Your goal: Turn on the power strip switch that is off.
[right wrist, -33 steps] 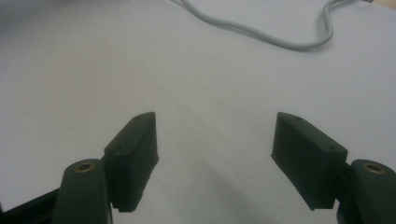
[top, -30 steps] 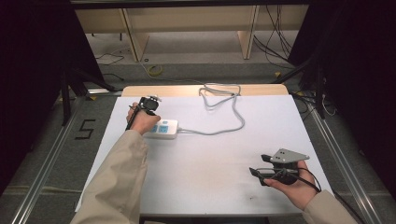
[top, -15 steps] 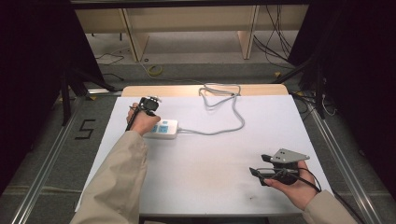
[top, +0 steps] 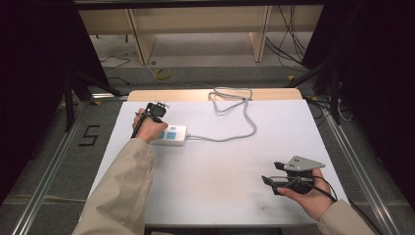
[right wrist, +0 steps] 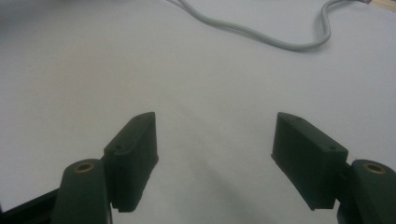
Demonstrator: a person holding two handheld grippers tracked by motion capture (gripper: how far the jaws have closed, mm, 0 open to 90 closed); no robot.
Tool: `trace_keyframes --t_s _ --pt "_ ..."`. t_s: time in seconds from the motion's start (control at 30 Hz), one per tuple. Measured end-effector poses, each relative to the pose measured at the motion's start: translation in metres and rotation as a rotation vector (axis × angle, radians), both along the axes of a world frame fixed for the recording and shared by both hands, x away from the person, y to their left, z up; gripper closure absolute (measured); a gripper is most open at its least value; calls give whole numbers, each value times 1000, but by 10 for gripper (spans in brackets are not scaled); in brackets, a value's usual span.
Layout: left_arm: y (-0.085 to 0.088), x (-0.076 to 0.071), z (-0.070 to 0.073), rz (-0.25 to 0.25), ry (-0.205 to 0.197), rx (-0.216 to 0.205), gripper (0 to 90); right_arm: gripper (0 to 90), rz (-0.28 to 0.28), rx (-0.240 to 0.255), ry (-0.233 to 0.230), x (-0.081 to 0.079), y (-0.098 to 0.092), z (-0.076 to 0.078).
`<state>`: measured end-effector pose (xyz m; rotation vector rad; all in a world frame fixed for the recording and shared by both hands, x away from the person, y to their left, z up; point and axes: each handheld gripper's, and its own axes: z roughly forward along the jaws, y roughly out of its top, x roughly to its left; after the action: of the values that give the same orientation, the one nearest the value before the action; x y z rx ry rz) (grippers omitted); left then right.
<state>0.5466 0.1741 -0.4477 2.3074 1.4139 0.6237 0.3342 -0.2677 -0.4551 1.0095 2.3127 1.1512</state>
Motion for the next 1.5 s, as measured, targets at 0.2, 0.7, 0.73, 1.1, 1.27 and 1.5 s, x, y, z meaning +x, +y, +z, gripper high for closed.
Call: trace_keyframes --t_s 0.2,0.7,0.73,1.1,1.27,1.5 --pt "-1 -1 0 -11 -7 11 897 311 -3 2 2 0 0 0" --pt "0 -7 0 -15 -35 -39 781 311 -1 0 3 0 0 -1" --pt "1 -7 0 -19 -37 -33 771 311 -1 0 2 0 0 -1" --pt "5 -14 10 -9 -108 -45 608 311 -5 1 6 0 0 -1" --pt "10 -21 13 5 -126 -70 457 311 -5 1 5 0 0 -1" --pt "16 -31 13 19 -117 -133 376 310 -3 -2 7 0 0 -1"
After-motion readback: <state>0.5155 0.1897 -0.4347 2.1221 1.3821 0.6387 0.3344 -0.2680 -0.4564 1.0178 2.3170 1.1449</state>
